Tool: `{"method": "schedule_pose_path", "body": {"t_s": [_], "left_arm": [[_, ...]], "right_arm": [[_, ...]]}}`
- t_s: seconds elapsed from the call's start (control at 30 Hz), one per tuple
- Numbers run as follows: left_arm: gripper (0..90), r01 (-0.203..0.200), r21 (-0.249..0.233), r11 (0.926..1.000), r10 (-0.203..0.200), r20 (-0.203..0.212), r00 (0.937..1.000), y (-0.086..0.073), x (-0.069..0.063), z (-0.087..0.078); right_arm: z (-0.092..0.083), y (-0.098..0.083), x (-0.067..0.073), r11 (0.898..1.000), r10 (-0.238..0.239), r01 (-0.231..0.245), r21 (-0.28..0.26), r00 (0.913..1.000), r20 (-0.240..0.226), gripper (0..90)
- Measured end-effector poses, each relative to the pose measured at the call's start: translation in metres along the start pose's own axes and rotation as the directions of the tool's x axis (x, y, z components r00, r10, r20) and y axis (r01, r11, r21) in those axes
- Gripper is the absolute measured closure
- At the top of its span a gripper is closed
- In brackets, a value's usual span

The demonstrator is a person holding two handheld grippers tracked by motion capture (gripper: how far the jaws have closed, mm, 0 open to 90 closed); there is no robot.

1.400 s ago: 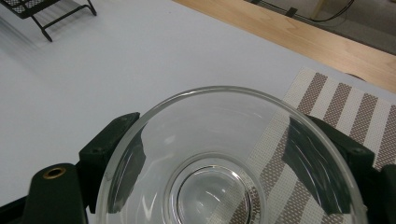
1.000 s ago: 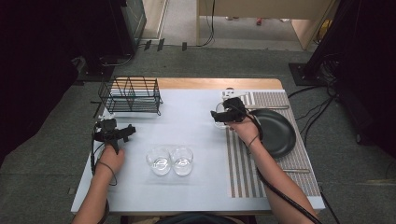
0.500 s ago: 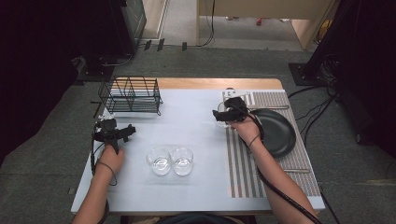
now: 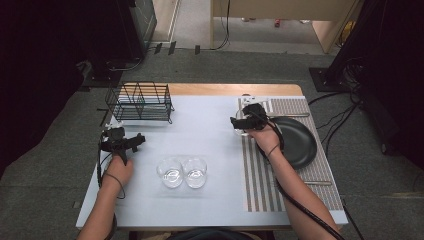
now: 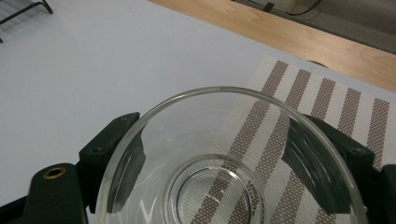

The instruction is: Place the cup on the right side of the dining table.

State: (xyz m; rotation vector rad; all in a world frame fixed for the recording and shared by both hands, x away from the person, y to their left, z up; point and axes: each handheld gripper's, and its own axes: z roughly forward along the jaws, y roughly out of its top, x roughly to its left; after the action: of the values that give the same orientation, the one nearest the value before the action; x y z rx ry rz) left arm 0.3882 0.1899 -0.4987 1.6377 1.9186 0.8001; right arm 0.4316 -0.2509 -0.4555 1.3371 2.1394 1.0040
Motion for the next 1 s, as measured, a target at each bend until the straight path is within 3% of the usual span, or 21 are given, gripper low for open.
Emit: {"method": "schedule_pose_path", "body": {"t_s": [1.0], "left_arm": [[0.0,0.000,0.000,1.0000,0.000,0.000,1.0000,0.0000,0.0000,0.0000]], "right_arm": [[-0.0010,-0.0012,-0.0092,0.999,0.037,-0.037,-0.002,0.9986,0.038,19.2]]}}
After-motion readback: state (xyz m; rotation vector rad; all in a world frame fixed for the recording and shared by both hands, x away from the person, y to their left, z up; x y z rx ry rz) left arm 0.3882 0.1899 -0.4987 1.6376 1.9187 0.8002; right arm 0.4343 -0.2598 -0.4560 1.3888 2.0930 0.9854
